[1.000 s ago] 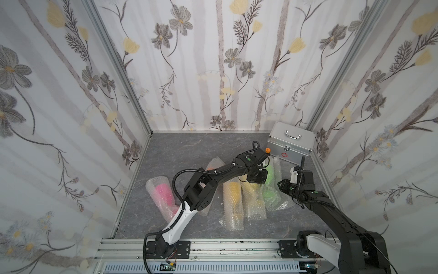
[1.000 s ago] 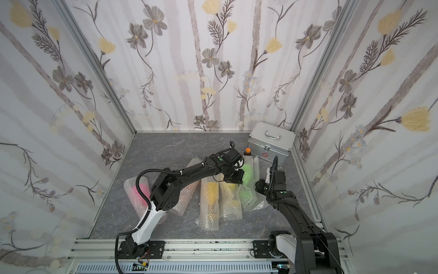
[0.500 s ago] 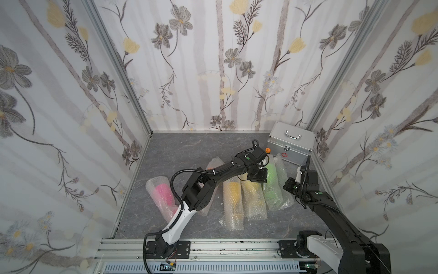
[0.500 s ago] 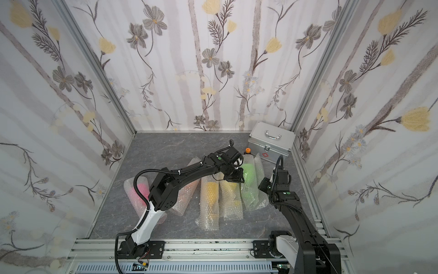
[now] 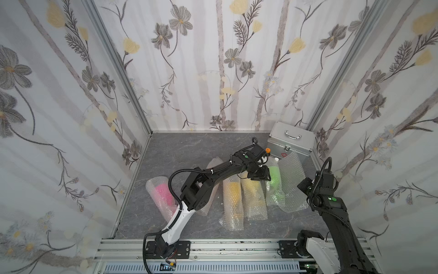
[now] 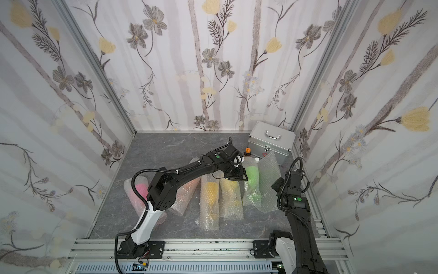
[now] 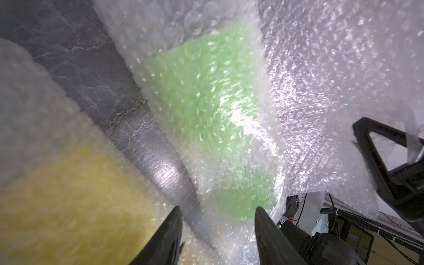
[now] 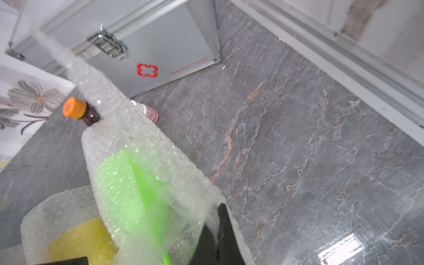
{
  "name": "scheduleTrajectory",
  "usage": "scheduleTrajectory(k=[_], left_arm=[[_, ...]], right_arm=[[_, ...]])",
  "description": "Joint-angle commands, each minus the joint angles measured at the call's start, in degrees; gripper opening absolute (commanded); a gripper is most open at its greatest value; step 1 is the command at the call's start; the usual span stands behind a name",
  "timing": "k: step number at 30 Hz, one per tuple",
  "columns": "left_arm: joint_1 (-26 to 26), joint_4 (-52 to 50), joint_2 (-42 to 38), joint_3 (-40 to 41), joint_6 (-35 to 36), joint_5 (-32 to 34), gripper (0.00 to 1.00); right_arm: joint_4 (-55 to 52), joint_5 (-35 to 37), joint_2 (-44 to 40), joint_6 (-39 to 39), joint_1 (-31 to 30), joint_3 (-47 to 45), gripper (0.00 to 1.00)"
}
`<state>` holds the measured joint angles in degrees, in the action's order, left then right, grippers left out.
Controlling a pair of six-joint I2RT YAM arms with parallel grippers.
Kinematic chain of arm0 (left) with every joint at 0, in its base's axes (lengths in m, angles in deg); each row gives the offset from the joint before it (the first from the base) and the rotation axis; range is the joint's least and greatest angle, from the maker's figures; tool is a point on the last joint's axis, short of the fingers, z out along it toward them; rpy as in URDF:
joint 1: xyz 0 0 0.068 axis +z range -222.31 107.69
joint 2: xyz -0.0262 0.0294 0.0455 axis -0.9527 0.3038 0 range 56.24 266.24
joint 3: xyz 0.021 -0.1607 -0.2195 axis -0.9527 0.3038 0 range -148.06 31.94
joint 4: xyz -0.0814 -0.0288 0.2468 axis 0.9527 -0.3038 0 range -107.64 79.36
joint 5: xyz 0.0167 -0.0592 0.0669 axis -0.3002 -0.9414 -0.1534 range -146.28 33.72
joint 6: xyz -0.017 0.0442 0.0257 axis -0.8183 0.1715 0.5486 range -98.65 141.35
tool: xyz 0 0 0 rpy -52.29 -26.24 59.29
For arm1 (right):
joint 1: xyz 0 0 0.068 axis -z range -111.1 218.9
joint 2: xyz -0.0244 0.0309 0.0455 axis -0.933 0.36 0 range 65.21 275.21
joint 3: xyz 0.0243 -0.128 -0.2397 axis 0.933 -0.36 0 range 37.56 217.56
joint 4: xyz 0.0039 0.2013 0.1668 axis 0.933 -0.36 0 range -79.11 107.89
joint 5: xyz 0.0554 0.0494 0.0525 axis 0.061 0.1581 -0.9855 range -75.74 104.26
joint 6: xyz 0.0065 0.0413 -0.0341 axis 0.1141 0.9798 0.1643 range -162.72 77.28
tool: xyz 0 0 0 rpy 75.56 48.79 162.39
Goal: Unpack wine glasses from bubble wrap
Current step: Unwrap the bubble wrap at the center of the board.
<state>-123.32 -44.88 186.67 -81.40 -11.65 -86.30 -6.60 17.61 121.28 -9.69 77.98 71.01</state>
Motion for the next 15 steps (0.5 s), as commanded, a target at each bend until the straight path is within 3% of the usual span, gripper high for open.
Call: scheduleTrajectory(k=[1,6,9,11,15], left_arm=[[0.1,1.1,-0.4,-0.4,0.4,-0.6,0.57],[0.2,1.5,0.0,-0.5,0.0,-0.7,0.61],[0.2,1.6,0.0,-0.5,-0.6,-0.5,0.64],[0.3,2.4,-0.3,-0.2,-1.3,-0.5,0.66],[0.3,3.0,-0.4,-0.1,-2.3,-0.4,0.66]], right_arm=[[-1.2,1.5,-1.3,0.6,3.0,0.7,0.0],[-1.4,-1.1,-2.1,0.2,6.0,0.4,0.07],[-1.4,-1.9,-2.3,0.0,6.4,0.5,0.33],[-1.4,-2.2,-3.0,-0.2,6.6,0.6,0.4],[-2.5,-1.9,-4.3,-0.5,7.0,1.8,0.43]])
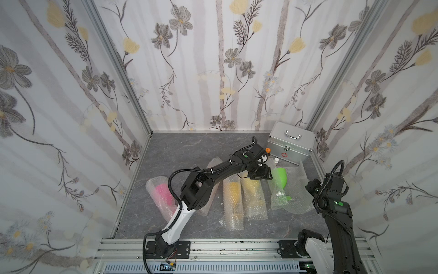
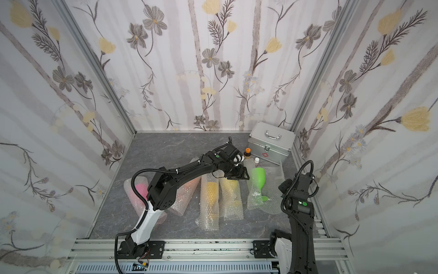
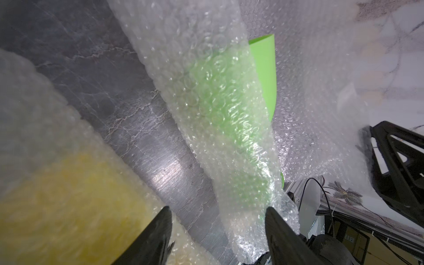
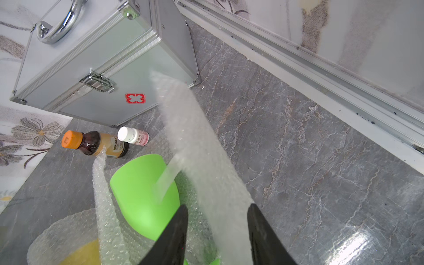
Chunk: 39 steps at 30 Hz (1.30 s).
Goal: Unpack wine glasses from bubble wrap
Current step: Unwrap the bubble wrap at the center of the board, then pick up the wine glass from the bubble wrap.
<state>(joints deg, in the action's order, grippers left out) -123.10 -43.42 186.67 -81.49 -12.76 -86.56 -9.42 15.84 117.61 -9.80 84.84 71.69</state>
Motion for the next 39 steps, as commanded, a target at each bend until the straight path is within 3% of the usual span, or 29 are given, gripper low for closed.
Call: scheduleTrajectory(k=[1,7,14,21,39], left_arm=[[0.2,1.6,-0.4,-0.2,-1.3,-0.1,0.66],[0.2,1.4,-0.3,-0.9,-1.8,-0.2,0.66],[0.3,2.0,-0.1,-1.7,-2.5,-0.6,0.66],[0.4,1.9,-0.8,-0.9,-2.4,-0.4,0.66],[1.5,3.0,-1.0,0.4,-2.7,-1.6,0.65]], right_arm=[[0.0,0.1,-1.0,-0.6,0.2,1.5,0.43],[-2.7,-1.3,-1.8,-4.2,0.1,6.3,0.4],[-1.9,-9.6,3.3,-5.5,-2.4,6.5,0.39],[2.0,-9.7,10.0,-4.0,-10.0,2.6,0.39],[4.1,-3.3,24.9,-6.1,-13.8,2.0,0.37]])
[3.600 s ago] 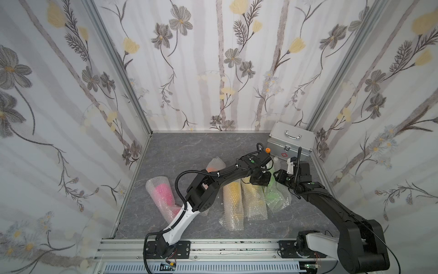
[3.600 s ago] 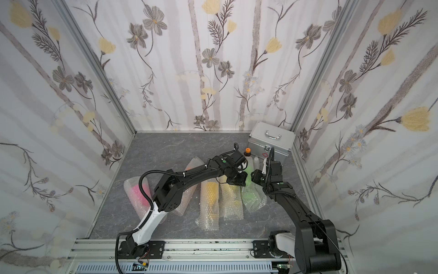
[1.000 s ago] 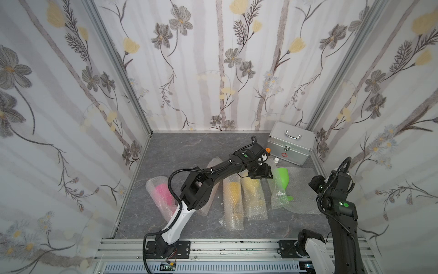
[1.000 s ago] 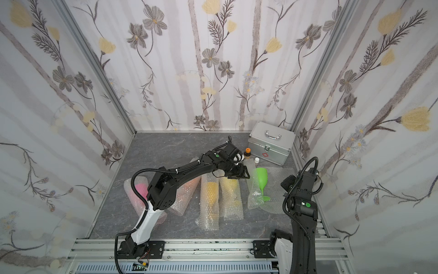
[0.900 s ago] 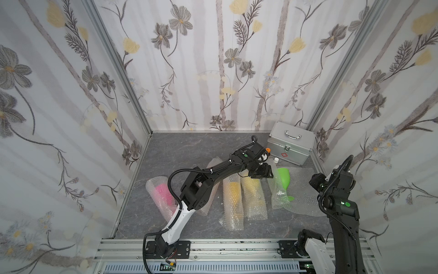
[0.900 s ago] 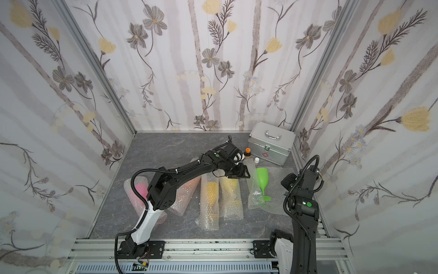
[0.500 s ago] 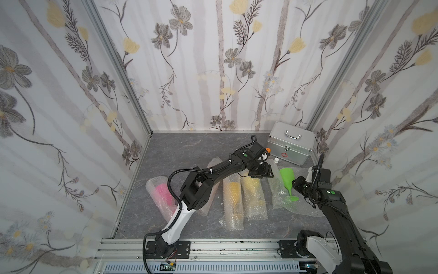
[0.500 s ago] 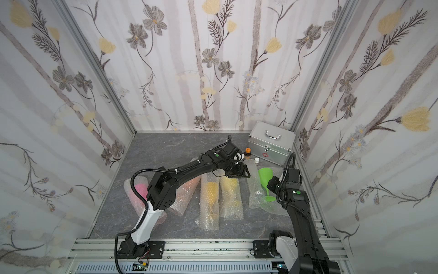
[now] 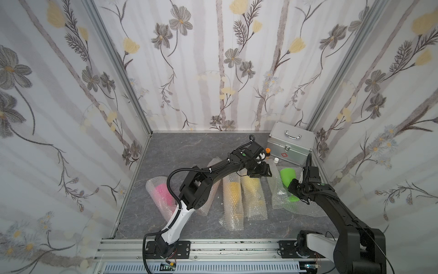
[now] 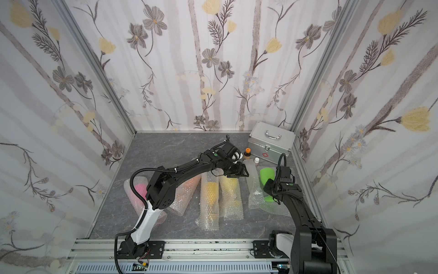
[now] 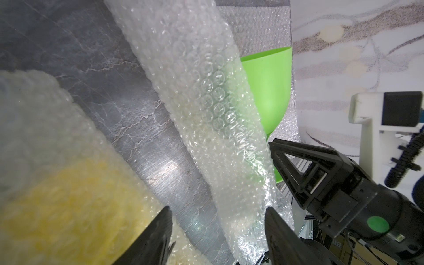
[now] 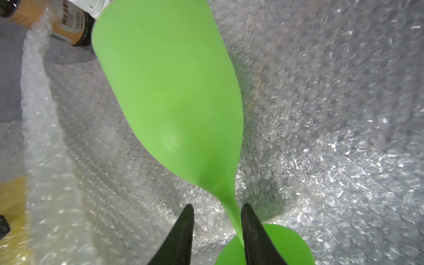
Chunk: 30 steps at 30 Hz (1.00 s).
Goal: Unpack wine glasses from bubble wrap
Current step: Pick up the wine glass from the bubble wrap.
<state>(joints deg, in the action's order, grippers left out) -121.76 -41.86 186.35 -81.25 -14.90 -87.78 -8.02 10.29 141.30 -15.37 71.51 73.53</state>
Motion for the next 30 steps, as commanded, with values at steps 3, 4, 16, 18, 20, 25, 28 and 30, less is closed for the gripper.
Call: scheduleTrajectory(k=[3,4,16,18,20,25,28,30], left_arm=[[0.5,1.6,-0.7,0.4,-0.7,-0.4,0.65],[0.4,1.6,-0.7,0.5,-0.7,-0.5,0.65],[1.2,3.5,-1.8,2.3,-1.6,-0.9,0.64],[1.3,3.6,-2.0,2.6,-1.8,-0.9,0.64],[1.4,3.8,-2.2,2.7,-1.9,-0.9,0.64],[1.7,4.1,-3.1,3.1,-2.3,-0.9,0.64],[2.2,4.0,-3.7,3.3,-2.1,-0.7,0.64],[2.6,4.0,-4.3,3.5,-2.1,-0.7,0.64]], right_arm=[[3.2,2.8,2.7,-0.7,-1.1,0.0,0.37],[3.3,3.1,3.3,-0.8,-1.3,-0.1,0.36],[6.4,2.3,5.6,-0.5,-3.2,-2.3,0.24],[7.1,1.7,4.9,-0.5,-3.3,-2.8,0.19],[7.7,0.9,4.2,-0.8,-3.3,-3.0,0.14],[8.5,-0.6,2.2,-1.3,-3.4,-3.3,0.12],[9.4,-1.9,-0.2,-1.7,-3.5,-3.8,0.09],[10.1,-2.3,-1.9,-1.9,-3.6,-4.1,0.09]])
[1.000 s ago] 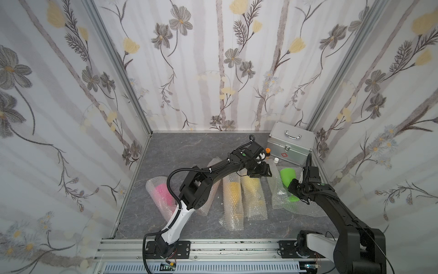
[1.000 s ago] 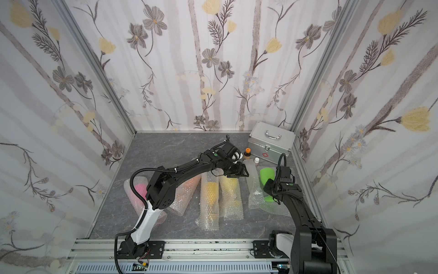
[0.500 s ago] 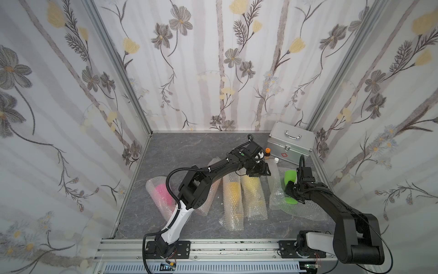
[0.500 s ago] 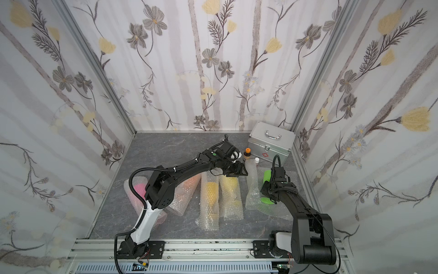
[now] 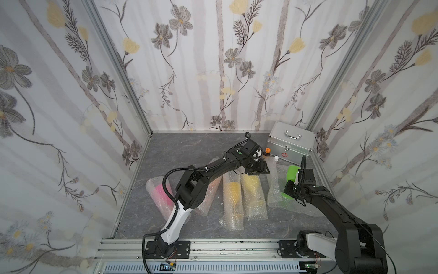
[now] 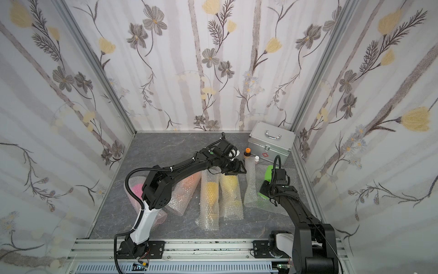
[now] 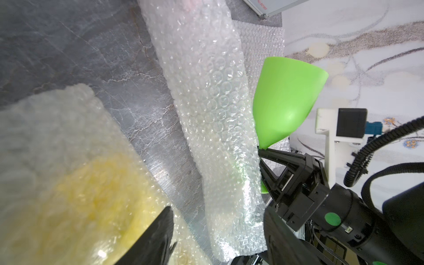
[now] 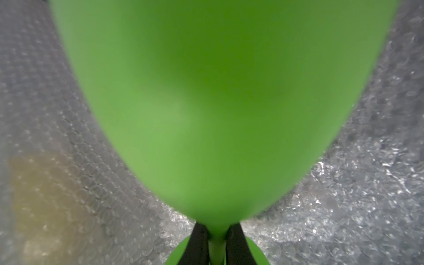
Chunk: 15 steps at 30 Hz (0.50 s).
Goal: Unpack wine glasses from bubble wrap
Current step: Pick up the wine glass from the bubble wrap.
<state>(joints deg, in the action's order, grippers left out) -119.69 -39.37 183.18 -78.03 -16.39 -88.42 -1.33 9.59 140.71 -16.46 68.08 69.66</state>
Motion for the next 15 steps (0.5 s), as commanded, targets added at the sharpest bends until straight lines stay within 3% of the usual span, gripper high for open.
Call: scheduleTrajectory(k=[1,9,15], left_arm=[[0.7,1.5,-1.5,0.3,-0.7,-0.1,0.64],[2.7,2.8,-3.8,0.1,-2.5,-2.3,0.64],[5.1,5.2,-6.2,0.2,-5.6,-5.1,0.64]], right_arm=[[3.7,-1.8,-2.3,-0.9,-0.3,-0.5,0.09],[9.9,-4.3,-8.7,-3.9,-2.9,-1.8,0.07],[16.3,-0.5,-11.9,-8.9,-10.2,-1.2,0.06]])
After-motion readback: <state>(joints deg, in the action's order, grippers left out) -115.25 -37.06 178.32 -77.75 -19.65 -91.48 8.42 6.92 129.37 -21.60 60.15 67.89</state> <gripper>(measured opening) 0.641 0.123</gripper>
